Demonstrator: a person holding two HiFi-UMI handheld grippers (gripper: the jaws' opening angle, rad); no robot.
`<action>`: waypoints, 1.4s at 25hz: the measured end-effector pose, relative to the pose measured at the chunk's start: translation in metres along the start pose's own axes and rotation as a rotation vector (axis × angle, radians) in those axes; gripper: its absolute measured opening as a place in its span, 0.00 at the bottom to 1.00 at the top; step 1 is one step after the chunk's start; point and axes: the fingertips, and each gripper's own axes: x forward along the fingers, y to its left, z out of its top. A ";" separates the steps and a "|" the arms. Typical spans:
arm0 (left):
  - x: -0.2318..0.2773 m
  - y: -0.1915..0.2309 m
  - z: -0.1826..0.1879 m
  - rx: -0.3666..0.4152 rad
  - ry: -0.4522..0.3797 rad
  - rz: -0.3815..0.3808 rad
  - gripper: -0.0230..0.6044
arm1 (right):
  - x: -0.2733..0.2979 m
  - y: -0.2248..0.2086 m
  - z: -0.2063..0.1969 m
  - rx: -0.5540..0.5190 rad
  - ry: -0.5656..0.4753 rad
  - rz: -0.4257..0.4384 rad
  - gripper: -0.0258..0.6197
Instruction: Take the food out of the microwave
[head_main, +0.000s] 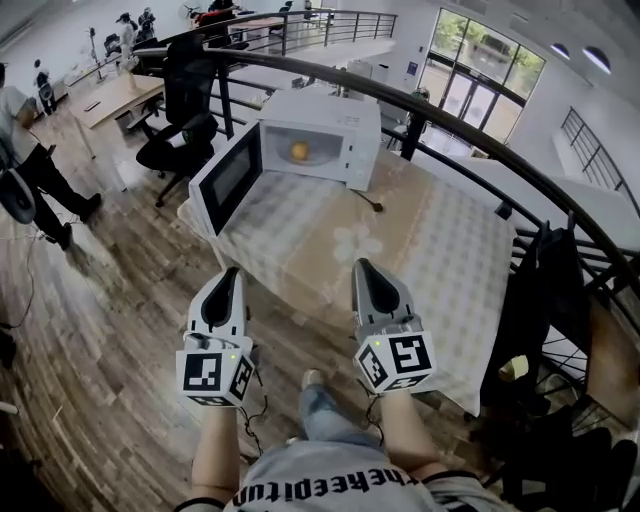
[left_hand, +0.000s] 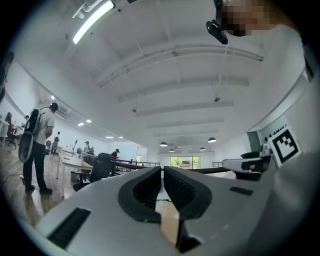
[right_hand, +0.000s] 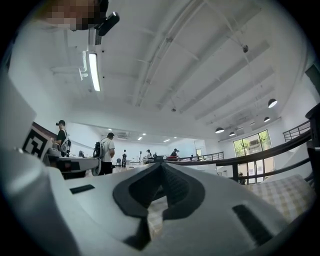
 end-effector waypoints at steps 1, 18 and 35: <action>0.011 0.004 0.000 0.002 -0.002 0.002 0.07 | 0.011 -0.004 0.000 0.001 -0.002 0.004 0.05; 0.170 0.030 -0.011 0.021 -0.008 0.040 0.07 | 0.162 -0.080 -0.002 0.004 -0.029 0.076 0.05; 0.244 0.046 -0.035 0.018 0.015 0.048 0.07 | 0.228 -0.122 -0.021 0.034 -0.020 0.074 0.05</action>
